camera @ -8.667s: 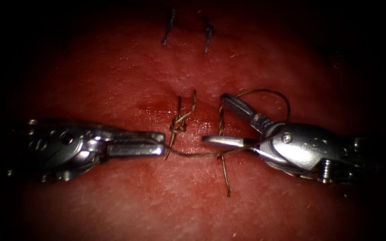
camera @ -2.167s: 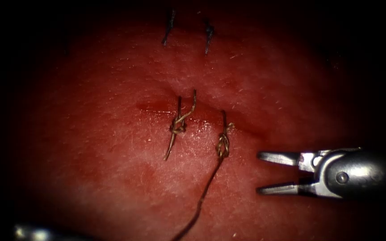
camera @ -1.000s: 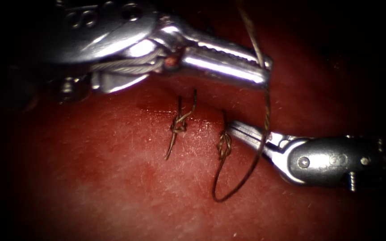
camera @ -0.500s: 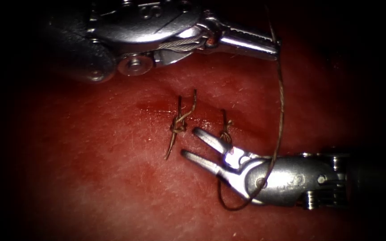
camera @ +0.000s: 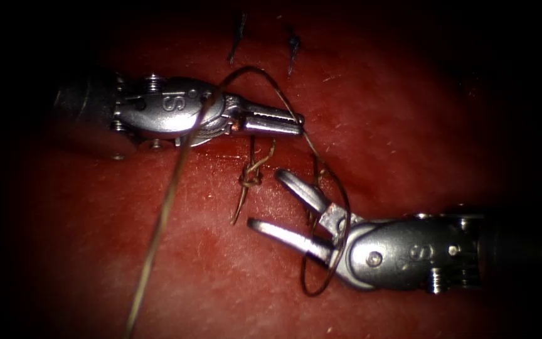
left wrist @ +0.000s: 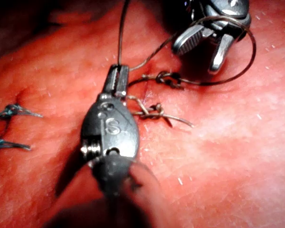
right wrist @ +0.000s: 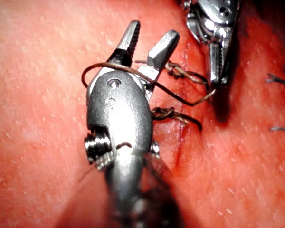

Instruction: Wound Closure

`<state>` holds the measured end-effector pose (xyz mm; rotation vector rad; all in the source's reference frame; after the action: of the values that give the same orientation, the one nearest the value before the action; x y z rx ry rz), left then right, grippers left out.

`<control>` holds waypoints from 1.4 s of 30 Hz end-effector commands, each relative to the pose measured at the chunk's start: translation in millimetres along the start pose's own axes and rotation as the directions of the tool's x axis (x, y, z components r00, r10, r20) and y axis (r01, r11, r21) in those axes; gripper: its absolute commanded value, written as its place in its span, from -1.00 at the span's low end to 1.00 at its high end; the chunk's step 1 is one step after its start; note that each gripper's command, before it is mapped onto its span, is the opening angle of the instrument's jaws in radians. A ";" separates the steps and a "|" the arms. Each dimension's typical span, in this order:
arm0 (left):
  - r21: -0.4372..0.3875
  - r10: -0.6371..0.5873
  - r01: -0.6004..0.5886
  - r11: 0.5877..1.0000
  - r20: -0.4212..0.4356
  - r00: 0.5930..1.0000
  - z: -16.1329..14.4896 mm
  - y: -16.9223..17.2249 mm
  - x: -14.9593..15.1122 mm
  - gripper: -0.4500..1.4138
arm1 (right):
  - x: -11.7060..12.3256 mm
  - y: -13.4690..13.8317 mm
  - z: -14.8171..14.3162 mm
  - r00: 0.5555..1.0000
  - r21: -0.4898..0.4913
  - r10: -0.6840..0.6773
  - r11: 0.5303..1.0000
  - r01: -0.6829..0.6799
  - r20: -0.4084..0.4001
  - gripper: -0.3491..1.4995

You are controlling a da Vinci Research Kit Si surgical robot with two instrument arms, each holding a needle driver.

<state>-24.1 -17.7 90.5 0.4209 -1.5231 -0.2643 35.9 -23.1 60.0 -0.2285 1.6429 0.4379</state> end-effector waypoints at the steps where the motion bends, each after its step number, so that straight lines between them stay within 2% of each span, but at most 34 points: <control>1: 0.002 0.000 0.000 1.000 0.002 1.000 0.5 -0.1 0.5 -1.00 | -0.3 -0.4 0.2 1.000 0.001 0.002 1.000 -0.002 -0.005 -0.42; 2: -0.002 0.000 0.000 1.000 0.013 1.000 0.1 -1.4 0.5 -1.00 | 0.1 -0.1 -0.1 0.999 -0.010 0.013 1.000 -0.013 -0.032 -0.51; 4: -0.006 -0.001 0.001 1.000 0.023 1.000 -0.1 -2.3 0.3 -1.00 | 0.4 0.1 -0.4 0.999 -0.028 0.032 0.999 -0.034 -0.043 -0.51; 6: -0.019 -0.008 0.009 1.000 0.041 0.999 -0.1 -5.0 -0.2 -1.00 | 0.6 0.5 -0.8 0.994 -0.055 0.107 0.992 -0.109 -0.037 -0.47; 7: -0.019 -0.008 0.009 1.000 0.041 0.999 -0.1 -5.0 -0.2 -1.00 | 0.6 0.5 -0.8 0.994 -0.055 0.107 0.992 -0.109 -0.037 -0.47; 9: -0.014 -0.001 0.002 1.000 0.065 0.998 0.2 -7.2 -0.5 -1.00 | 0.4 0.5 -1.1 0.976 -0.062 0.217 0.974 -0.219 -0.033 -0.47; 12: -0.014 0.008 -0.007 1.000 0.067 0.998 0.9 -9.0 -0.6 -1.00 | -0.1 0.4 -1.2 0.944 -0.117 0.325 0.941 -0.318 0.049 -0.44; 13: -0.009 0.010 -0.010 1.000 0.067 0.998 1.2 -9.6 -0.6 -1.00 | -0.3 0.3 -1.3 0.919 -0.136 0.388 0.916 -0.377 0.064 -0.55; 14: -0.009 0.010 -0.010 1.000 0.067 0.998 1.2 -9.6 -0.6 -1.00 | -0.3 0.3 -1.3 0.919 -0.136 0.388 0.916 -0.377 0.064 -0.55; 15: -0.004 0.014 -0.014 1.000 0.070 0.997 1.5 -10.4 -0.3 -1.00 | -0.7 0.2 -1.4 0.866 -0.188 0.495 0.859 -0.475 0.070 -0.69; 17: -0.002 0.019 -0.019 1.000 0.069 0.997 1.9 -10.9 0.1 -1.00 | -1.0 0.2 -1.5 0.815 -0.225 0.575 0.804 -0.550 0.062 -0.73; 20: -0.003 0.024 -0.024 1.000 0.067 0.997 2.2 -11.4 0.5 -1.00 | -1.5 0.6 -1.5 0.717 -0.310 0.695 0.695 -0.649 0.056 -0.73; 23: -0.003 0.026 -0.026 1.000 0.066 0.998 2.3 -11.7 0.6 -1.00 | -1.9 1.1 -1.6 0.657 -0.374 0.753 0.621 -0.689 0.039 -0.49; 26: 0.001 0.026 -0.026 1.000 0.067 0.997 2.4 -12.2 0.5 -1.00 | -2.4 1.4 -1.9 0.629 -0.425 0.777 0.580 -0.695 0.032 -0.29; 27: 0.003 0.026 -0.026 1.000 0.067 0.997 2.5 -12.3 0.5 -1.00 | -2.6 1.5 -2.0 0.619 -0.435 0.785 0.566 -0.700 0.025 -0.15; 28: 0.003 0.026 -0.026 1.000 0.067 0.997 2.6 -12.5 0.4 -1.00 | -2.8 1.6 -2.2 0.606 -0.449 0.796 0.548 -0.706 0.018 0.11; 33: 0.008 0.024 -0.025 1.000 0.070 0.997 3.0 -13.1 -0.1 -1.00 | -3.8 1.9 -3.4 0.560 -0.482 0.828 0.484 -0.731 -0.018 0.56; 35: 0.013 0.029 -0.030 0.999 0.073 0.997 3.2 -13.3 -0.3 -1.00 | -4.3 2.0 -3.9 0.539 -0.484 0.841 0.458 -0.746 -0.035 0.65; 42: 0.019 0.029 -0.031 0.999 0.076 0.997 3.8 -13.6 -0.5 -1.00 | -5.2 2.1 -4.6 0.542 -0.504 0.839 0.448 -0.738 -0.048 0.69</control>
<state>-26.2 -29.5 83.7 0.4051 -1.6061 -0.2435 30.9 -23.1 65.3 0.2836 1.3076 1.5755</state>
